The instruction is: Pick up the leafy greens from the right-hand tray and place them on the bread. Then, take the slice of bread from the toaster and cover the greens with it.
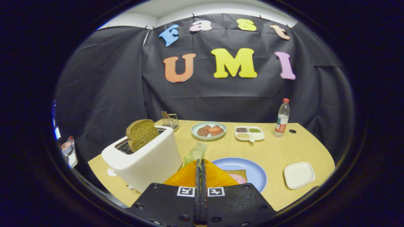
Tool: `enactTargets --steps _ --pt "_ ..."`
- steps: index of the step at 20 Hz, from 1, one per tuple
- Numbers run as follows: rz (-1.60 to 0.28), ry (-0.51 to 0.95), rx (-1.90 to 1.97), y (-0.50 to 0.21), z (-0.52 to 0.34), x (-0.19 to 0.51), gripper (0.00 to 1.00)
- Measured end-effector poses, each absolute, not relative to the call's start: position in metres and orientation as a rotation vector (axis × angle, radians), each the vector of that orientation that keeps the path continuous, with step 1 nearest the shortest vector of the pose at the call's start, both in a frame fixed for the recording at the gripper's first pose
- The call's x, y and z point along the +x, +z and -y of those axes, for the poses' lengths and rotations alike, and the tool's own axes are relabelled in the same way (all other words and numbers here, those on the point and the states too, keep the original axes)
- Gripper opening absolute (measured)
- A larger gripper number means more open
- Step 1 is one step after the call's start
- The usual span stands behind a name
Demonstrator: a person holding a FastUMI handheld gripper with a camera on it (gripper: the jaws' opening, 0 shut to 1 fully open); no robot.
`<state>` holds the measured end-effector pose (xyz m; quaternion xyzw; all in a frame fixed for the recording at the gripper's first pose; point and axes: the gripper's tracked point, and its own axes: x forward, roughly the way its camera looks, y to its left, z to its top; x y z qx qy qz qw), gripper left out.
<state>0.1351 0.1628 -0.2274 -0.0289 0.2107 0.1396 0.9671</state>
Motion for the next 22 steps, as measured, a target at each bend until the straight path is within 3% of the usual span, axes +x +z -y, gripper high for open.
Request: enactTargets --steps 18,19,22 --pt "-0.604 0.096 -0.013 -0.296 -0.076 0.210 0.00" --pt "-0.605 0.083 0.001 -0.294 -0.073 0.211 0.02" --pt "-0.583 0.147 0.046 -0.286 -0.083 0.210 0.23"
